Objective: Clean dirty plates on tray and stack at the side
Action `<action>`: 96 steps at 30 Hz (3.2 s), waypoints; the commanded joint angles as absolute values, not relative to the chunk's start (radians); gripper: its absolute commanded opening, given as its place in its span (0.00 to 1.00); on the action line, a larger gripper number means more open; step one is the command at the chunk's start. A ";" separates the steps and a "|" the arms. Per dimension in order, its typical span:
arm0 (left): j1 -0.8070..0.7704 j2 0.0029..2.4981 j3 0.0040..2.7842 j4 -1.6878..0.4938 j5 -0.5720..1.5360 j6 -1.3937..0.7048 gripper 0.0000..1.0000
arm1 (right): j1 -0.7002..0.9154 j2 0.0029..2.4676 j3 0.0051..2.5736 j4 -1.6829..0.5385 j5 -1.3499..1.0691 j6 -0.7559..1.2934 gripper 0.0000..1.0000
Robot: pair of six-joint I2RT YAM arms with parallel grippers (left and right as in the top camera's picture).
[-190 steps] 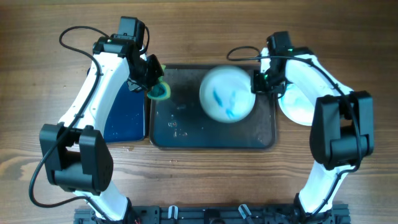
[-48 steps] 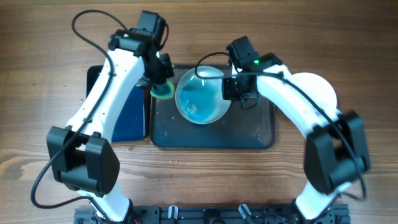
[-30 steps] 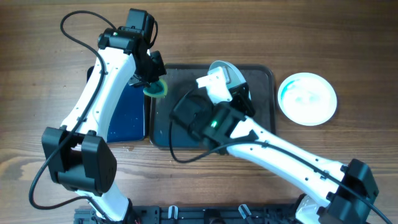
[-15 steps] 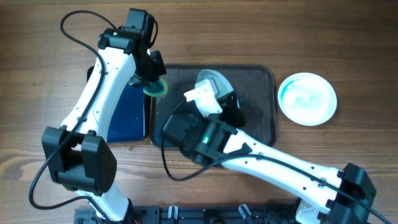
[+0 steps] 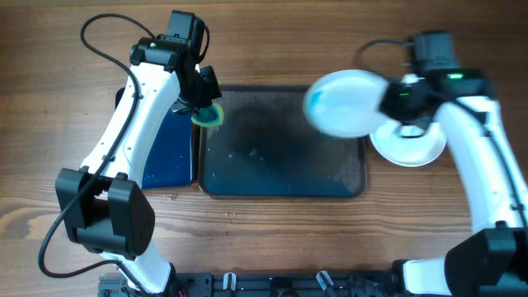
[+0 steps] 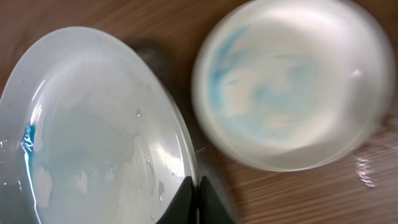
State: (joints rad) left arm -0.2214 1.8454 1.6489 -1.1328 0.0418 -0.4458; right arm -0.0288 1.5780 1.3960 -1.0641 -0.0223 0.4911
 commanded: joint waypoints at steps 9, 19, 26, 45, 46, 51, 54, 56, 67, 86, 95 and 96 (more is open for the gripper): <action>-0.220 1.835 1.655 -1.108 0.075 -0.426 0.04 | -0.334 1.553 1.126 -0.856 0.156 0.466 0.04; -0.220 1.835 1.655 -1.118 0.075 -0.426 0.04 | -0.334 1.553 1.044 -0.693 0.036 0.376 0.45; -0.171 1.835 1.655 -1.202 0.066 -0.363 0.04 | -0.251 1.547 1.198 -0.870 -0.199 0.239 0.57; 0.147 1.835 1.261 -0.951 -0.125 -0.185 0.12 | -0.069 1.547 1.313 -0.902 -0.177 0.200 0.71; 0.146 1.835 1.261 -0.945 -0.125 -0.186 0.17 | -0.069 1.547 1.313 -0.902 -0.177 0.197 0.72; 0.125 1.832 1.285 -0.978 -0.124 -0.186 0.98 | -0.069 1.546 1.332 -0.923 -0.178 0.183 0.77; 0.081 1.813 1.372 -1.061 -0.112 -0.186 1.00 | -0.069 1.534 1.402 -0.975 -0.178 0.158 0.80; 0.049 1.786 1.428 -1.097 -0.059 -0.186 1.00 | -0.069 1.512 1.443 -1.010 -0.177 0.130 0.82; -0.037 1.717 1.457 -1.090 0.018 -0.187 1.00 | -0.069 1.170 1.643 -1.143 -0.172 0.000 1.00; -0.037 1.717 1.457 -1.090 0.018 -0.187 1.00 | -0.069 1.058 1.634 -1.162 -0.211 -0.001 1.00; -0.037 1.717 1.457 -1.090 0.018 -0.187 1.00 | 0.014 0.672 0.862 -0.474 -0.212 0.002 1.00; -0.037 1.717 1.457 -1.090 0.018 -0.187 1.00 | 0.029 0.597 0.738 -0.377 -0.212 0.004 1.00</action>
State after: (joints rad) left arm -0.0338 1.7184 1.4467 -1.0920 0.0063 -0.1955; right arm -0.0013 0.7479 0.9714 -0.5114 -0.1951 0.0086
